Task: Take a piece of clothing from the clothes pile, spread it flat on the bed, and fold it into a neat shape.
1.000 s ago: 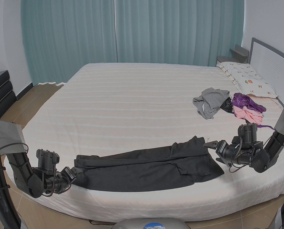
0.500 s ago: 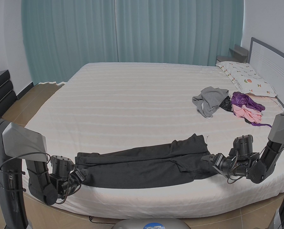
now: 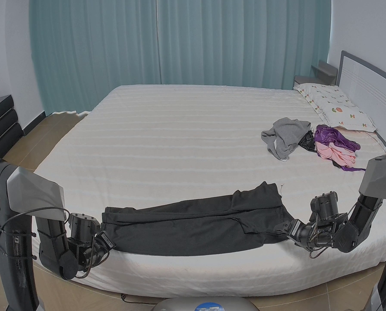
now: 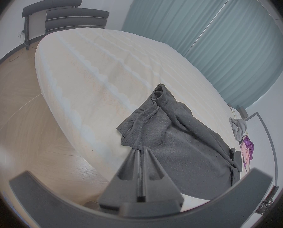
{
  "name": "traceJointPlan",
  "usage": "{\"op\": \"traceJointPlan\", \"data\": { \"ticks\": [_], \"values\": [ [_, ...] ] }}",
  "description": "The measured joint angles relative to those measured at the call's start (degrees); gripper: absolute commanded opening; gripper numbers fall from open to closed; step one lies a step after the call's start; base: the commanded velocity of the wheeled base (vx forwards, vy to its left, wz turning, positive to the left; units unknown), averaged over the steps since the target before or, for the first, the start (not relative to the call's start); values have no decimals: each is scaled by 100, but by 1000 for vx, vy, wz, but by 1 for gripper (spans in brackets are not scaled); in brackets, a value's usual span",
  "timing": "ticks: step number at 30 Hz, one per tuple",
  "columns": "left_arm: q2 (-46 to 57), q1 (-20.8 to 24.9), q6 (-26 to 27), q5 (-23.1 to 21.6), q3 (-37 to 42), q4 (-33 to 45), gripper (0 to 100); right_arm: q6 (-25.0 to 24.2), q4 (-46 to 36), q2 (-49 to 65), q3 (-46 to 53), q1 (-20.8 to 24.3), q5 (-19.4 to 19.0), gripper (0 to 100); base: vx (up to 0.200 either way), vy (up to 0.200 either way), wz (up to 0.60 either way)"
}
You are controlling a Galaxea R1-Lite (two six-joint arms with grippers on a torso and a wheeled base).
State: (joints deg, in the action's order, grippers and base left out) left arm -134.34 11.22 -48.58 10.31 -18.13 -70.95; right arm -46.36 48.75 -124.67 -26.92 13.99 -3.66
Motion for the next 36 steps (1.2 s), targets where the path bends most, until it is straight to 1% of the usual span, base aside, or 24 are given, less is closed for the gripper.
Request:
{"op": "traceJointPlan", "data": {
  "ticks": [7, 15, 16, 28, 36],
  "values": [
    [-9, 13, -2, -2, -2, -5, 0, 9, -28, -49, -76, -85, 68, 100, 0, 0, 0],
    [-9, 11, -9, -5, 2, -5, 0, 11, -66, -378, -371, -206, 130, 100, 0, 0, 0],
    [-9, 11, -11, -5, 2, -5, 0, 11, -80, -427, -412, -207, 172, 0, 0, 0, 0],
    [-9, 9, -17, -6, -2, -5, 0, 13, -41, -592, -535, -176, 447, 0, 0, 0, 0],
    [83, -41, -2, -11, -6, -5, 0, 11, -72, -305, -371, -215, 395, 0, 0, 0, 0]
  ]
}}
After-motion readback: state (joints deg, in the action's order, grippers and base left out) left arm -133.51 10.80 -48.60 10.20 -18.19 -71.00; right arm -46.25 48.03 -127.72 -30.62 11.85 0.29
